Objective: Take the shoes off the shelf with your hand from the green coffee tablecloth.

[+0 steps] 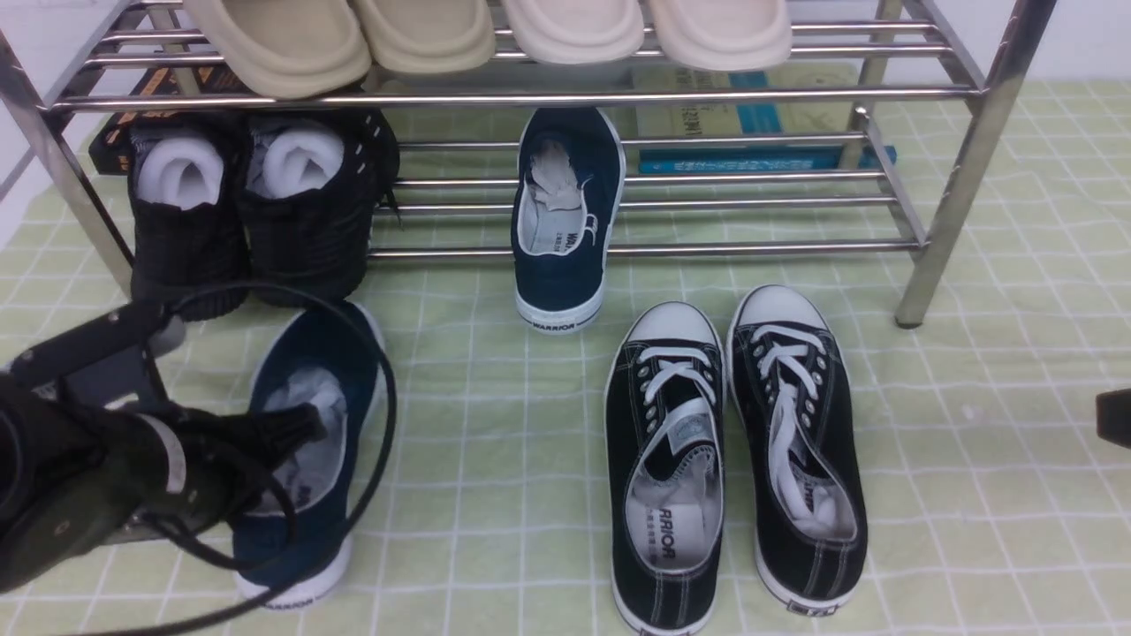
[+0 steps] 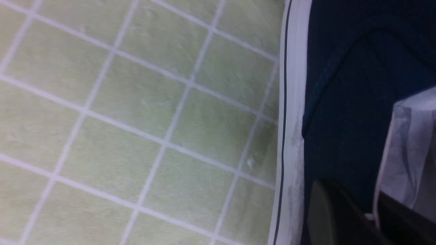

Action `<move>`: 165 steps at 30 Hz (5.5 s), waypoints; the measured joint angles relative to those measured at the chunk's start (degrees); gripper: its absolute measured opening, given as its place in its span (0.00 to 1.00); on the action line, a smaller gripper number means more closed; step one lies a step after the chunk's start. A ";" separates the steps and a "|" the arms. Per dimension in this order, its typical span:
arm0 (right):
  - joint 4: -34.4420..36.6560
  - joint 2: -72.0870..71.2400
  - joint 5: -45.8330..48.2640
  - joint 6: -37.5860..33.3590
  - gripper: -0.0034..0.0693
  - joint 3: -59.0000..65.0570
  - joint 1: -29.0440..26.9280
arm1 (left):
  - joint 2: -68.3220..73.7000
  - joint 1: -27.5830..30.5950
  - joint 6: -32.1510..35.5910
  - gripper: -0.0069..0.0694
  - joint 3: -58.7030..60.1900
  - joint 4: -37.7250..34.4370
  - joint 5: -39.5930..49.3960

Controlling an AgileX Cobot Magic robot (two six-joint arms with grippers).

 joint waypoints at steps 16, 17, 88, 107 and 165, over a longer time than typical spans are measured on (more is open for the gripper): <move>0.06 3.70 0.29 0.00 0.09 0.00 0.00 | 5.94 0.00 2.57 0.14 -2.22 1.33 3.25; 0.06 3.70 0.29 0.00 0.10 0.00 0.00 | 7.09 0.00 2.72 0.14 -2.22 1.44 2.90; -13.60 41.53 15.81 5.62 0.14 -36.99 31.95 | -16.87 0.00 13.38 0.30 -6.70 -6.67 22.00; -22.45 80.28 20.47 21.11 0.25 -90.42 34.34 | -16.87 0.00 25.48 0.14 -6.70 -9.60 25.78; -24.71 62.62 20.61 33.25 0.08 -64.28 50.91 | -16.87 0.00 26.79 0.13 -6.70 -8.59 27.71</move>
